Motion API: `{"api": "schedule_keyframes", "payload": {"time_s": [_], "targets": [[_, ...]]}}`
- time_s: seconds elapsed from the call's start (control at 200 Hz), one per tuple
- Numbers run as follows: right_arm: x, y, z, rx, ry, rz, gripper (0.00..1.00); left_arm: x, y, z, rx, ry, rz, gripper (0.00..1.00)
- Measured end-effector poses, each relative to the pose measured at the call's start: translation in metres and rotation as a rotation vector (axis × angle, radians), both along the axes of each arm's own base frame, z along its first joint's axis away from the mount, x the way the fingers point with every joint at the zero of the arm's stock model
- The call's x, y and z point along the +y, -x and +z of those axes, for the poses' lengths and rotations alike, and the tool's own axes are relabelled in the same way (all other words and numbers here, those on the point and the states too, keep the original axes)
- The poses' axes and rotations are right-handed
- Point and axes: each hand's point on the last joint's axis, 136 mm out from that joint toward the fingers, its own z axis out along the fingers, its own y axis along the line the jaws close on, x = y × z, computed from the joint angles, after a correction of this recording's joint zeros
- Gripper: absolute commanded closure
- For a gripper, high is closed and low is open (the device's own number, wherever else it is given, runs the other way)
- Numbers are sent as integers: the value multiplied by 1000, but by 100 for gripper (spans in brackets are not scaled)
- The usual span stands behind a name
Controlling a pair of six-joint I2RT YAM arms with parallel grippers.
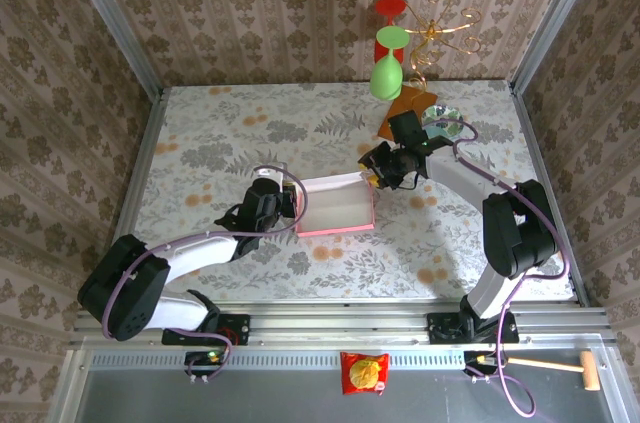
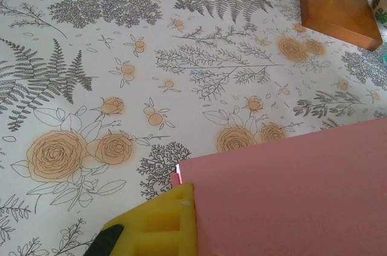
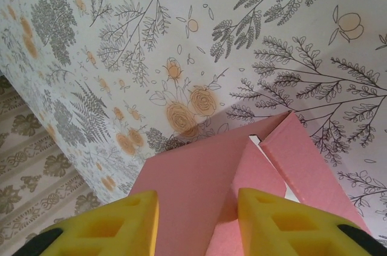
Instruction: Fold the paper box
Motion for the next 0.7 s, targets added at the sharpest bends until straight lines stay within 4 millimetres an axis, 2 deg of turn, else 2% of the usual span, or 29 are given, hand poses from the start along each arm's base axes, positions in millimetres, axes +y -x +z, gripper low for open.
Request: {"api": "schedule_keyframes", "payload": {"time_s": [0.44, 0.7], "targets": [[-5, 13, -24, 37, 12, 6, 74, -5, 3, -1, -12, -17, 1, 100], [-9, 25, -38, -19, 31, 68, 78, -9, 10, -5, -46, -17, 3, 100]]}}
